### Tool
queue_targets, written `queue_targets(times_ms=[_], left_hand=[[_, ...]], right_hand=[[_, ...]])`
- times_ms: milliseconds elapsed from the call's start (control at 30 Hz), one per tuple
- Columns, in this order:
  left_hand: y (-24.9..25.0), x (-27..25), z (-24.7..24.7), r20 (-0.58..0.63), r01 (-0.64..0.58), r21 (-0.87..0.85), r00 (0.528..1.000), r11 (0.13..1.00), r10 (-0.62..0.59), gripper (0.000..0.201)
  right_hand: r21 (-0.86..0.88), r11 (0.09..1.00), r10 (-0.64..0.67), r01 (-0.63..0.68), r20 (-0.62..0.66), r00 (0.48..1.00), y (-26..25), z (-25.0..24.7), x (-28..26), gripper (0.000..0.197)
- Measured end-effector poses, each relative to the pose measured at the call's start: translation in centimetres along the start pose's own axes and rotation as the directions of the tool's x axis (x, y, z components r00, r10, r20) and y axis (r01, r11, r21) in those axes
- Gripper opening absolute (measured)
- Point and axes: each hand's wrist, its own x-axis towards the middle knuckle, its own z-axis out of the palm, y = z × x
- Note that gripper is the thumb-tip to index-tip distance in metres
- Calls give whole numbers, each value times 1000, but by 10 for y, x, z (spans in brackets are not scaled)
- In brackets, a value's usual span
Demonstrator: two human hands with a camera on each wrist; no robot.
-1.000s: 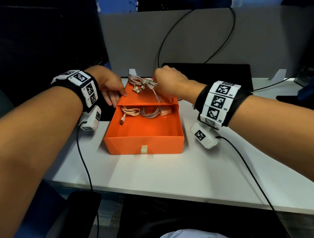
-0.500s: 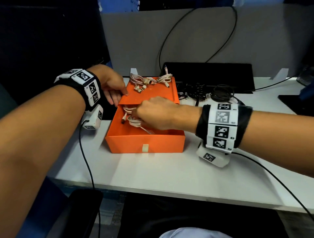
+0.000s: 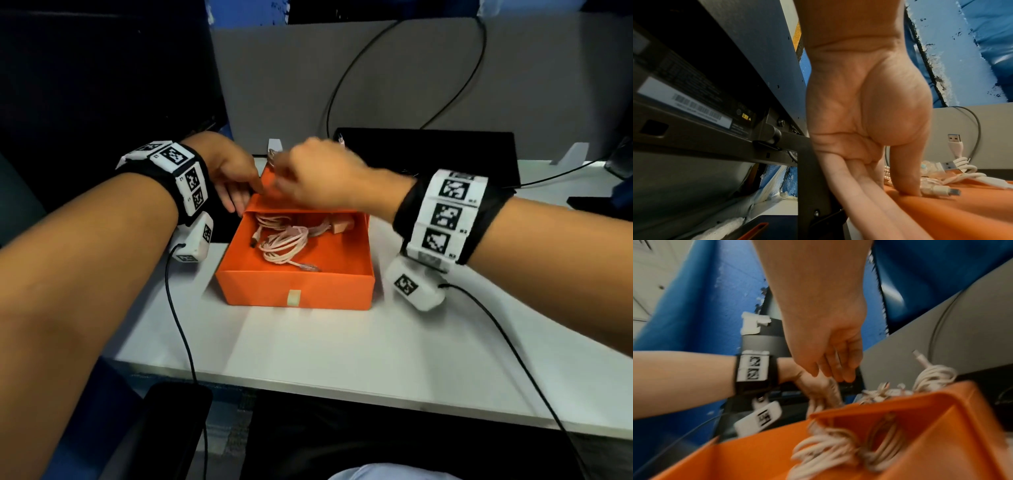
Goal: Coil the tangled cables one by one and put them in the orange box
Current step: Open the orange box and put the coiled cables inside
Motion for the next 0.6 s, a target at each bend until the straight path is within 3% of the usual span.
queue_targets(times_ms=[100, 200, 300, 600], left_hand=[[3, -1, 0, -5, 20, 6, 1000, 1000, -20, 42], [4, -1, -1, -5, 30, 6, 1000, 1000, -30, 40], [4, -1, -2, 2, 32, 11, 1000, 999, -32, 38], [3, -1, -2, 7, 35, 13, 999, 999, -35, 41]], right_hand=[[-85, 985, 145, -147, -30, 989, 41, -1, 18, 32], [-148, 962, 251, -229, 152, 956, 75, 16, 22, 52], [-167, 960, 261, -223, 253, 932, 87, 34, 22, 52], [-126, 973, 193, -193, -6, 981, 71, 13, 10, 30]])
